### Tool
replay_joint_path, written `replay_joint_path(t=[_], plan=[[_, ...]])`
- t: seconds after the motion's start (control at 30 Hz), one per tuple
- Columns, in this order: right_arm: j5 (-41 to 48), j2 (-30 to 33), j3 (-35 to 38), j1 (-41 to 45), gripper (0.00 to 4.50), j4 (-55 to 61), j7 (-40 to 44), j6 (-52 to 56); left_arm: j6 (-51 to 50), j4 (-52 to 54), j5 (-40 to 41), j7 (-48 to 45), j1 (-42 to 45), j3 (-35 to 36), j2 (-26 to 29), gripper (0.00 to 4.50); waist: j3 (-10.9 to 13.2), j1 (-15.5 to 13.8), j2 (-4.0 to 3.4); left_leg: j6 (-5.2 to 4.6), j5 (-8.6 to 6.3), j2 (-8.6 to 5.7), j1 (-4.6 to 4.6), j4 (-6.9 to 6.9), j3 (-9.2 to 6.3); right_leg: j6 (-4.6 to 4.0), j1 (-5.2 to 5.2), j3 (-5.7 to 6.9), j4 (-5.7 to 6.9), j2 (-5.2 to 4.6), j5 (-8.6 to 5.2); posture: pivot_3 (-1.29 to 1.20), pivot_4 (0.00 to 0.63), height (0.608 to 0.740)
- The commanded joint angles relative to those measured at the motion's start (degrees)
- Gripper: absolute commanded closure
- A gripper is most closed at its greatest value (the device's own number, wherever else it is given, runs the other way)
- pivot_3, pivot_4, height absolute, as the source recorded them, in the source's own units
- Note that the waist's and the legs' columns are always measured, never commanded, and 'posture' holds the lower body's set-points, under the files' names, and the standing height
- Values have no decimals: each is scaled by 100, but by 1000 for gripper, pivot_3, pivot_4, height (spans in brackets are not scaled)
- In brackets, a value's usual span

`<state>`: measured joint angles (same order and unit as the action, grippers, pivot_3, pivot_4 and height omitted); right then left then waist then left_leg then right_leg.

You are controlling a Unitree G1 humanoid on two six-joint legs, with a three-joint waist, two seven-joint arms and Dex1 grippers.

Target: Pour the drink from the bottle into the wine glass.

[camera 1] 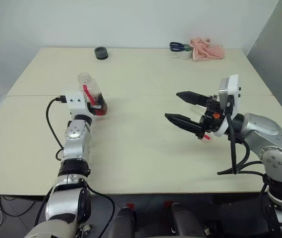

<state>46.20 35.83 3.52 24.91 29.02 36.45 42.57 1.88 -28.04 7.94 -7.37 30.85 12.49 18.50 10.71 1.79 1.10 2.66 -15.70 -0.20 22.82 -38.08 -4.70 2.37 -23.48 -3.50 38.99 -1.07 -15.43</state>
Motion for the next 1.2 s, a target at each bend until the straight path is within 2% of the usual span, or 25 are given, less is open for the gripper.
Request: replay_joint_path(t=[0.03,0.17,0.3,0.43,0.57,0.67,0.87,1.0,1.2], plan=[[-284,417,279,-345,0,61,132,-83,-704,1326,27,-254,-761,-262,12,26,0,-7,0,0,0,-1,1,0,-2,0,0,-2,-1,-5,0,0,150,740],[-1128,824,213,-434,0,-419,22,-412,-1566,2618,203,-606,-1536,-510,59,26,0,-12,1,-4,2,-7,-2,-4,-2,6,7,-6,0,-12,2,0,150,740],[-1565,754,177,-227,0,-864,-142,-610,-2063,3127,237,-745,-1618,-582,96,26,-1,-5,1,-11,7,-7,-16,-1,0,11,18,4,1,-1,3,0,150,740],[-2384,896,11,-36,0,-1419,-347,-929,-2763,3905,401,-1074,-1771,-795,173,26,-1,7,1,-11,7,-7,-20,3,9,11,20,-4,0,0,3,0,150,740],[-3404,1220,-450,148,0,-1973,-264,-1550,-3433,4769,946,-2066,-1738,-1259,597,26,0,-3,1,-11,7,-11,-16,3,9,10,19,-5,-3,-7,3,0,150,740],[-3994,1410,-850,299,0,-2273,-115,-1815,-3675,5188,1371,-2922,-1400,-1466,1084,26,0,2,1,-11,7,-11,-17,2,11,11,19,-5,-3,-5,3,0,150,740],[-5286,1570,-1647,746,0,-3010,8,-2398,-3992,5496,1878,-4199,-789,-1891,1885,26,0,31,-1,-11,7,-9,-23,7,18,11,19,-9,-4,-2,2,0,150,740],[-6107,1486,-2149,1073,0,-3763,-33,-2831,-3937,5465,1852,-4480,-587,-2161,1976,26,0,26,-1,-11,7,-10,-24,7,21,11,19,-13,-4,-2,2,0,150,740],[-6635,1432,-2269,1236,0,-4429,32,-3133,-3863,5366,1741,-4501,-461,-2222,1923,26,1,13,0,-11,7,-11,-22,6,20,10,19,-14,-4,-3,2,0,150,740]])
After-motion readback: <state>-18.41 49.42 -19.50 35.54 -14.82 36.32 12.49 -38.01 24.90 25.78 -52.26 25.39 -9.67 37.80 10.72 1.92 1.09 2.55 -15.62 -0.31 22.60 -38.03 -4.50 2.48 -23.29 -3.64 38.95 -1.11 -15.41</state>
